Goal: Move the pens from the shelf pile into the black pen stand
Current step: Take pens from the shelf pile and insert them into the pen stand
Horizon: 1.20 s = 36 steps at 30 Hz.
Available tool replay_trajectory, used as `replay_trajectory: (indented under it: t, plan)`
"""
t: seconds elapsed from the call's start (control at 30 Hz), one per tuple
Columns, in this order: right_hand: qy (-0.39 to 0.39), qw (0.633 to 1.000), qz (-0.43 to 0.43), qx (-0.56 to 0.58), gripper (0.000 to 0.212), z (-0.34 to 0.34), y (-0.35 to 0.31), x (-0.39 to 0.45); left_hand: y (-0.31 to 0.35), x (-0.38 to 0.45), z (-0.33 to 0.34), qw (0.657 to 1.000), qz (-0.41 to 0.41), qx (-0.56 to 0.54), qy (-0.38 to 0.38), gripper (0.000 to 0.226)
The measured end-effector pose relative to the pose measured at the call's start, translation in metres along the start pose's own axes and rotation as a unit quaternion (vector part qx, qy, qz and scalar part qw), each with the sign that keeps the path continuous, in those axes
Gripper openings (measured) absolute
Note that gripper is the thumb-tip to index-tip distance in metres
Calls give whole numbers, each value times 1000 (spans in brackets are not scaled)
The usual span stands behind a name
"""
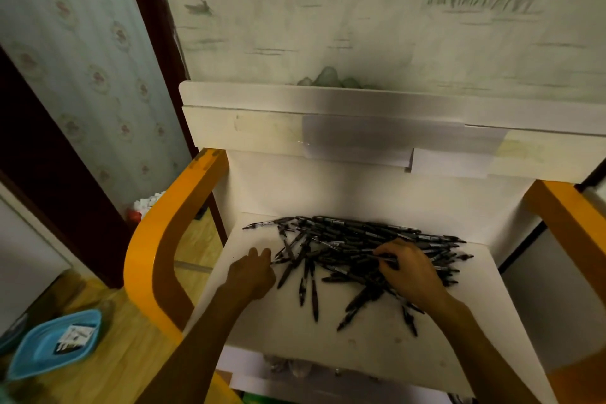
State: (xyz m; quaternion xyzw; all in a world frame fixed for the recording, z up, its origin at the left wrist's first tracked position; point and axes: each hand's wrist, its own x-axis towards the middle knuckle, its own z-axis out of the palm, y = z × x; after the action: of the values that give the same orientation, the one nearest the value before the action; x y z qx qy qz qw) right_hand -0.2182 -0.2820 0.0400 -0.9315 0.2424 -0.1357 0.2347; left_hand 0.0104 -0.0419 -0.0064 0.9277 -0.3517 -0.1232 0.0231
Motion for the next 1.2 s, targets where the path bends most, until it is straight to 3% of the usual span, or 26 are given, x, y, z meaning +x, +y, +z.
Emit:
replay_trajectory:
  t: [0.13, 0.33, 0.5, 0.63, 0.83, 1.03, 1.2]
  plan:
    - [-3, 1000, -3, 2, 21, 0, 3, -1, -1, -3, 3, 997, -58, -23, 50, 48]
    - [8, 1000, -1, 14, 21, -3, 3, -5, 18, 14, 2, 957, -132, -231, 116, 48]
    - [15, 1000, 2, 21, 23, -10, 3, -7, 34, 35, 1, 913, -201, -347, 79, 58]
    - [28, 999, 5, 22, 22, -17, 11, -12, 39, 47, 5, 907, -229, -348, 59, 72]
    - [36, 999, 19, 11, 23, -27, 24, -19, 40, 60, 9, 895, -243, -371, 46, 49]
    - [33, 999, 19, 11, 22, -26, 26, -18, 35, 61, 12, 905, -226, -356, 50, 47]
    - [30, 999, 16, 19, 23, -23, 21, -14, 27, 59, 15, 940, -122, -314, 44, 22]
